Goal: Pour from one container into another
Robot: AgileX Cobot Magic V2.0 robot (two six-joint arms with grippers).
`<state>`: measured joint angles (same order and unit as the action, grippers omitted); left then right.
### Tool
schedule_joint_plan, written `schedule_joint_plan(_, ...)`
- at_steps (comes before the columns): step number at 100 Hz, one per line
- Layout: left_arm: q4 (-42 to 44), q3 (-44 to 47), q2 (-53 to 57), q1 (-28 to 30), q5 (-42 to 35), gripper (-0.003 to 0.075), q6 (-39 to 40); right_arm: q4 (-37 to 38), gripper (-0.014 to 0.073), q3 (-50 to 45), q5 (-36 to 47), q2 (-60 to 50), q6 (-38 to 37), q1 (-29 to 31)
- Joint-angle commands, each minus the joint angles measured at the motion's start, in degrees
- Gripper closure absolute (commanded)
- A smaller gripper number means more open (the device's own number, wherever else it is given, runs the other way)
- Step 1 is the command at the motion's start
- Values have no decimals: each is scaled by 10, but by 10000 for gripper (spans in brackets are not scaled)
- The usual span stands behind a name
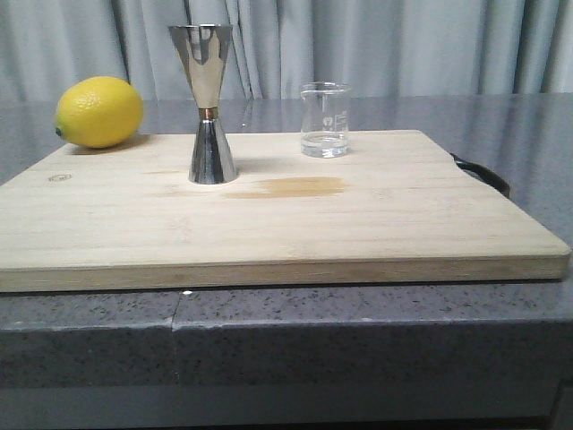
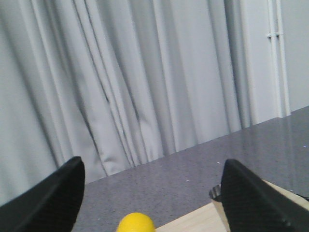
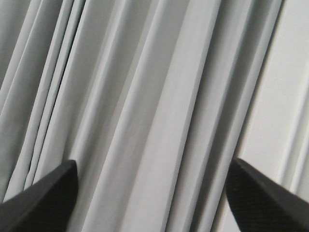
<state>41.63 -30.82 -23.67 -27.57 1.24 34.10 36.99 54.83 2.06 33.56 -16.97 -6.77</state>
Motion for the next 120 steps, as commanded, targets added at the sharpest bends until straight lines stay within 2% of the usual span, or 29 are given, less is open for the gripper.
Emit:
schedule_joint_plan(1, 15, -14, 27, 1, 26, 185, 7, 5, 32, -41, 12, -62, 4, 2)
schedule_joint_plan(26, 15, -10, 78, 1, 117, 185, 7, 3, 32, -214, -88, -246, 3, 2)
schedule_joint_plan(40, 14, 20, 100, 1, 131, 185, 7, -16, 32, -292, -142, -344, 3, 2)
schedule_joint_plan(48, 13, 41, 104, 1, 128, 194, 8, -17, 32, -319, -146, -348, 3, 2)
schedule_joint_plan(56, 6, 59, 104, 1, 127, 265, 8, -27, 44, -334, -149, -336, 3, 2)
schedule_joint_plan(66, 6, 67, 104, 1, 127, 422, 8, -35, 144, -342, -149, -336, 3, 2)
schedule_joint_plan(73, 6, 67, 104, 1, 127, 570, 8, -35, 277, -342, -149, -336, 3, 2)
schedule_joint_plan(79, 13, 67, 104, 1, 126, 714, 8, -35, 423, -342, -148, -336, 3, 2)
schedule_joint_plan(81, 14, 67, 104, 1, 126, 738, 8, -35, 473, -342, -148, -336, 3, 2)
schedule_joint_plan(90, 19, 67, 104, 1, 126, 739, 8, -35, 669, -342, -144, -336, 3, 2)
schedule_joint_plan(120, 21, 67, 104, 1, 130, 739, 8, -37, 665, -342, -140, -336, 3, 2)
